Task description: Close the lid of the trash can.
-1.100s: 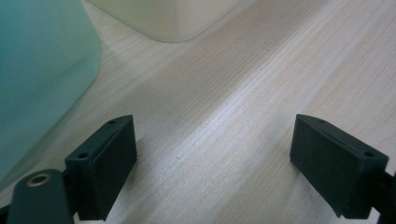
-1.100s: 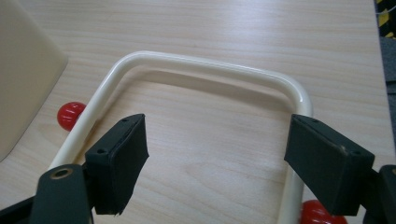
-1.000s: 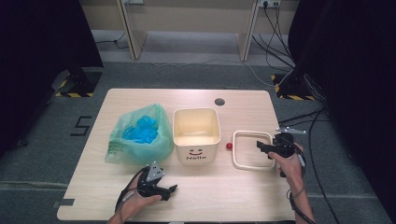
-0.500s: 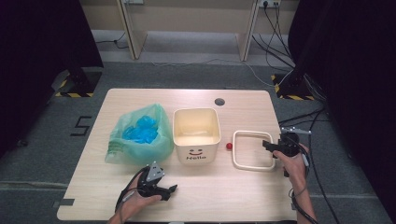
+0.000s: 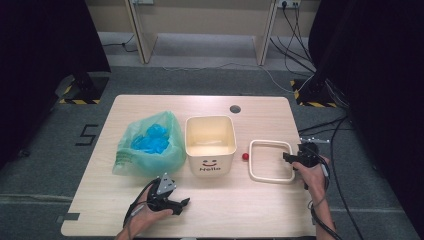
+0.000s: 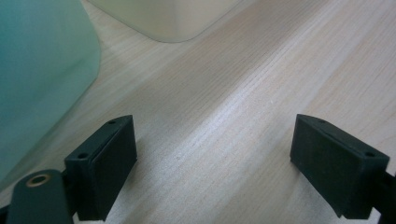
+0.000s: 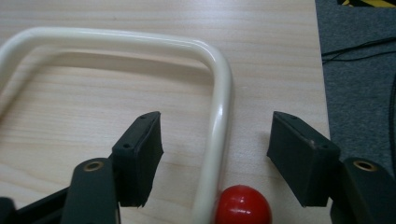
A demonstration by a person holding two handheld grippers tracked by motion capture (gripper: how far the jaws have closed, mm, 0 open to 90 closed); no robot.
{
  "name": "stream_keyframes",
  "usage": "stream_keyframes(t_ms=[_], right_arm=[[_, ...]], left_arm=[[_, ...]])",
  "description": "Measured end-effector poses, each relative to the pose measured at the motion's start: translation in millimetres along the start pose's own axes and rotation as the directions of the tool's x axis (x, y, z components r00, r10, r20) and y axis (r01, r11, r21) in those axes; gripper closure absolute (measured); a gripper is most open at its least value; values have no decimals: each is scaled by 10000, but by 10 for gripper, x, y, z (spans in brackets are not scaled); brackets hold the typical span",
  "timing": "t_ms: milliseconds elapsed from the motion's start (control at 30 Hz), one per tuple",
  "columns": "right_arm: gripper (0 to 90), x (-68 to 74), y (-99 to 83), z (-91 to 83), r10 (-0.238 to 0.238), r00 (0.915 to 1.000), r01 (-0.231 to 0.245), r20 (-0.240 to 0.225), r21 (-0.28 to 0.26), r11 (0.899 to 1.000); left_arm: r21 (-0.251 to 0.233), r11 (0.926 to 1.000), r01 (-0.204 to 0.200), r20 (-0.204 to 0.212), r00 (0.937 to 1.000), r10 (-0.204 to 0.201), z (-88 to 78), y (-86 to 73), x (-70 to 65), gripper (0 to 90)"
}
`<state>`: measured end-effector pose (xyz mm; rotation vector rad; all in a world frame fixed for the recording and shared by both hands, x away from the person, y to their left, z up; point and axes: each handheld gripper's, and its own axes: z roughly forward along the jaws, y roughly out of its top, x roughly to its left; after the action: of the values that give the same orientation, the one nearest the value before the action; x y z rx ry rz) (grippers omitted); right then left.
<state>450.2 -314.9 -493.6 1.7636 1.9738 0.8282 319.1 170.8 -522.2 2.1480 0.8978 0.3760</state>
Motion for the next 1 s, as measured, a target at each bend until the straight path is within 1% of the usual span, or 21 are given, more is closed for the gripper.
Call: stream_keyframes(t_ms=[33, 67, 133, 167, 200, 233, 300, 333, 367, 467, 500, 533, 567, 600, 700, 833, 867, 900, 933, 967, 1000], right_arm=[[385, 2, 7, 37, -170, 9998, 169, 125, 56, 9998], [392, 12, 11, 51, -143, 9998, 142, 152, 82, 9999], [402, 16, 16, 64, -237, 9996, 237, 164, 9, 9997], [421, 25, 21, 70, -237, 9996, 237, 162, -4, 9997], [460, 33, 30, 79, -217, 9995, 218, 238, -33, 9998], [496, 38, 39, 89, -356, 9983, 358, 459, -43, 9993], [553, 60, 47, 114, -831, 9933, 840, 801, -77, 9964], [587, 80, 47, 118, -754, 9930, 766, 904, -99, 9970], [628, 91, 46, 120, -773, 9926, 789, 936, -133, 9968], [730, 133, 41, 124, -795, 9927, 815, 911, -183, 9965], [730, 133, 41, 124, -795, 9927, 815, 911, -183, 9965], [761, 156, 31, 128, -791, 9925, 820, 931, -274, 9963], [761, 156, 31, 128, -791, 9925, 820, 931, -274, 9963], [790, 175, 31, 133, -711, 9932, 741, 918, -300, 9968], [804, 205, 28, 137, -725, 9933, 756, 905, -321, 9966], [805, 204, 26, 138, -619, 9947, 650, 824, -352, 9973], [804, 202, 25, 134, -558, 9952, 592, 805, -401, 9974], [804, 195, 29, 110, -441, 9967, 475, 689, -484, 9977], [804, 195, 29, 110, -441, 9967, 475, 689, -484, 9977], [803, 181, 41, 89, -418, 9974, 453, 593, -590, 9972], [802, 179, 53, 67, -289, 9982, 324, 529, -662, 9973]], left_arm=[[1, 10000, -1, 0, 10000, 1, 0, 0, 0, 135], [3, 10000, -2, 0, 10000, 2, 0, 0, 0, 134], [0, 10000, 0, 1, 10000, 0, 0, 0, 0, 134], [1, 10000, 1, 1, 10000, -1, 0, 0, 0, 134], [0, 10000, 0, 0, 10000, 0, 0, 0, 0, 134], [-1, 10000, 0, -1, 10000, 0, 0, 0, 0, 134], [-1, 10000, 2, 0, 10000, -2, 0, 0, 0, 134], [1, 10000, 0, 0, 10000, 0, 0, 0, 0, 134], [1, 10000, 0, 0, 10000, 0, 0, 0, 0, 134], [1, 10000, 0, -2, 10000, 0, 0, 0, 0, 134], [1, 10000, 0, -2, 10000, 0, 0, 0, 0, 134], [1, 10000, -3, -3, 10000, 3, 0, 0, 0, 134], [1, 10000, -3, -3, 10000, 3, 0, 0, 0, 134], [0, 10000, 4, -10, 10000, -4, 0, 0, -1, 134], [-2, 10000, 9, -12, 10000, -9, 0, 0, -1, 134], [1, 10000, 11, -15, 10000, -11, -1, -1, -2, 134], [1, 10000, 13, -15, 10000, -13, 0, -1, -2, 134], [-1, 10000, 13, -16, 10000, -13, 0, -1, -2, 134], [-1, 10000, 19, -19, 10000, -19, -1, -1, -2, 134], [-1, 10000, 23, -26, 10000, -23, -1, -1, -3, 134], [0, 10000, 26, -27, 10000, -26, -1, -1, -3, 134]])
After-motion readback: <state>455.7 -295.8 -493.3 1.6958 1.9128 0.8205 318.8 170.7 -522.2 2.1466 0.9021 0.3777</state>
